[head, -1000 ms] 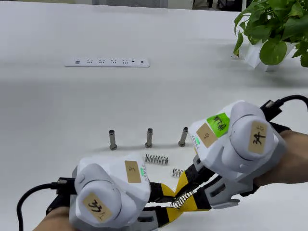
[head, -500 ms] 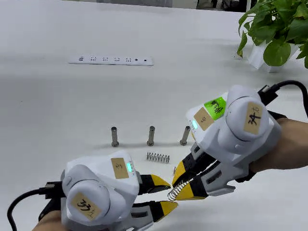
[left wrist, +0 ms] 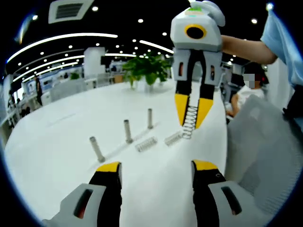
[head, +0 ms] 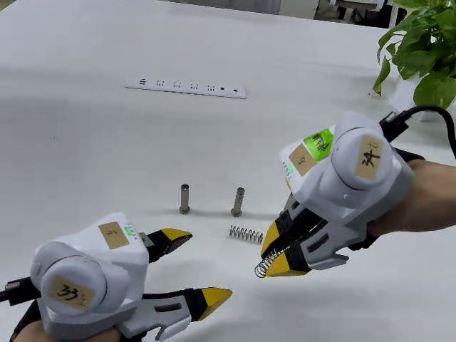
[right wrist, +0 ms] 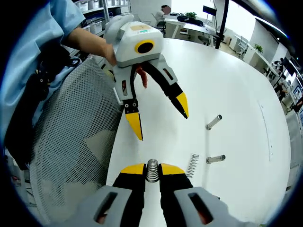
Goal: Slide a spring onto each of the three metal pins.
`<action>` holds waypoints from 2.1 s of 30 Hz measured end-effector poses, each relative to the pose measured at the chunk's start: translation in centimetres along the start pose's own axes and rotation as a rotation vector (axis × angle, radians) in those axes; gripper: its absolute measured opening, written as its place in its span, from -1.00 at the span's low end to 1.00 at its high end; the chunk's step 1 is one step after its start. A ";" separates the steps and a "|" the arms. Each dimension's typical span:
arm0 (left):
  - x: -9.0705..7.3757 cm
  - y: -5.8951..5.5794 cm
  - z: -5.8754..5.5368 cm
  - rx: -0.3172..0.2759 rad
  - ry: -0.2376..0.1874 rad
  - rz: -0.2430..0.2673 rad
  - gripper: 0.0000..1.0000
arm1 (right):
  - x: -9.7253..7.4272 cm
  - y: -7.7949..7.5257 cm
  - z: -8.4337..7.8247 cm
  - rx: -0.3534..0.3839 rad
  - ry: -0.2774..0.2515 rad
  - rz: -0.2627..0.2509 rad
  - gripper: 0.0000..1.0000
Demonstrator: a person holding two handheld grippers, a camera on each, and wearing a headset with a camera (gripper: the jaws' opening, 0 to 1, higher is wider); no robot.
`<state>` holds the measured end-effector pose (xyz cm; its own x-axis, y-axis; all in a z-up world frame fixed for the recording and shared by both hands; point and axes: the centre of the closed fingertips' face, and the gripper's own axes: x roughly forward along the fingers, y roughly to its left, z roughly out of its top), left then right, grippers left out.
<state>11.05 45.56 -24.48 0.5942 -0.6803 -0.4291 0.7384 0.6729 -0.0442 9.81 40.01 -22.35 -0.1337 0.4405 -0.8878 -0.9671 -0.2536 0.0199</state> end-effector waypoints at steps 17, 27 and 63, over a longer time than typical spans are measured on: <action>-2.0 3.2 -1.6 -0.056 0.022 0.152 1.00 | 0.4 -5.2 2.5 -0.116 0.067 -0.018 -0.76; -2.0 2.9 -2.2 -0.066 0.047 0.121 1.00 | 0.4 -8.6 4.1 -0.172 0.123 -0.027 -0.76; -1.8 2.0 -3.7 -0.108 0.078 0.092 0.99 | 2.7 -13.0 7.0 -0.306 0.258 0.006 -0.75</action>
<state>10.27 49.26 -27.17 0.6278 -0.5926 -0.5047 0.6409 0.7615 -0.0969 20.51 50.56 -21.79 -0.0425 0.2177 -0.9751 -0.8523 -0.5172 -0.0783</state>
